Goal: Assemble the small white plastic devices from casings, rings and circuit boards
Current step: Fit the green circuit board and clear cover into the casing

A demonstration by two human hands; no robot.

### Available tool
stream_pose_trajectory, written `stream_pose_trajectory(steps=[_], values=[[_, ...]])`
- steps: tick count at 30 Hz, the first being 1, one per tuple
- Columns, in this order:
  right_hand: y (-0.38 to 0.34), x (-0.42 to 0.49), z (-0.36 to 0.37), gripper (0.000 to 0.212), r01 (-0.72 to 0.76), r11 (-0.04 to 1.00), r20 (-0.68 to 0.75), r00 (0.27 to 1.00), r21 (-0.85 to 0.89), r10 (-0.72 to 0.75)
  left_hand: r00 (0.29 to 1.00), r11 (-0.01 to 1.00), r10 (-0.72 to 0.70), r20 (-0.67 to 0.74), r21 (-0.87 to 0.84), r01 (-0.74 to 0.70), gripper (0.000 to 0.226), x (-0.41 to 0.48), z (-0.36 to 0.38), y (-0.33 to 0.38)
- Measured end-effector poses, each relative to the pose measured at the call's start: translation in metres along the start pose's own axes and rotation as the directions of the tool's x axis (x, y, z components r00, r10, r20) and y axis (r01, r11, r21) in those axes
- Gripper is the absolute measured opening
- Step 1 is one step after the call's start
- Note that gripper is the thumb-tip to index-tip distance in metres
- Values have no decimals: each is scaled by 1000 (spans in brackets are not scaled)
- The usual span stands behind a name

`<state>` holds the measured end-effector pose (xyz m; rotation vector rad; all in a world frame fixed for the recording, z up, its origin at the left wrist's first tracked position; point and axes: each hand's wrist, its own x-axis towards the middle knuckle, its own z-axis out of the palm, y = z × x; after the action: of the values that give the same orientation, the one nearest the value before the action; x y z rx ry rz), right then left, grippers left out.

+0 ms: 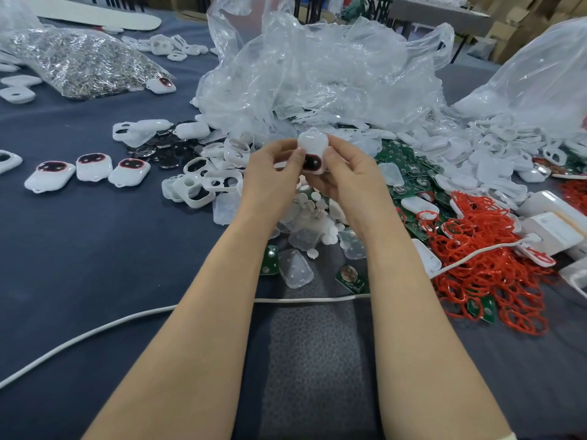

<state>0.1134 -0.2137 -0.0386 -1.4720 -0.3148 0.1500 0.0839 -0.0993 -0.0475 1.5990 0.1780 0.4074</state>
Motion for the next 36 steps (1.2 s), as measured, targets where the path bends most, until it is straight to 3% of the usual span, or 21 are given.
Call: stream_pose_trajectory(steps=[3,7,10,17,22,28,30,33,36], values=[[2,1,5,23,138,943,-16,989,-303,-149,998,997,52,33,52,-54,23,-1,3,0],[2,0,6,20,177,892,-18,979,-417,-203,989,996,55,136,-80,-44,21,-4,1,0],[1,-2,6,19,207,877,-14,972,-433,-236,984,980,28,178,-197,7,24,-4,-1,-1],[-2,-5,10,22,277,830,-2,948,-484,-317,966,900,-178,189,-366,237,43,0,3,4],[-3,-5,11,16,301,827,-7,938,-476,-346,976,933,-187,112,-292,212,45,0,3,3],[0,-5,13,22,279,859,52,957,-429,-285,995,976,-35,93,-209,54,52,0,5,-4],[3,-4,14,25,286,820,108,957,-496,-269,998,983,-16,62,-181,27,52,3,4,-4],[9,-7,23,28,303,737,180,953,-604,-245,999,962,-47,-12,-271,42,47,9,0,-5],[11,-8,22,15,276,815,42,954,-510,-297,992,919,-120,50,-371,130,50,7,0,-4]])
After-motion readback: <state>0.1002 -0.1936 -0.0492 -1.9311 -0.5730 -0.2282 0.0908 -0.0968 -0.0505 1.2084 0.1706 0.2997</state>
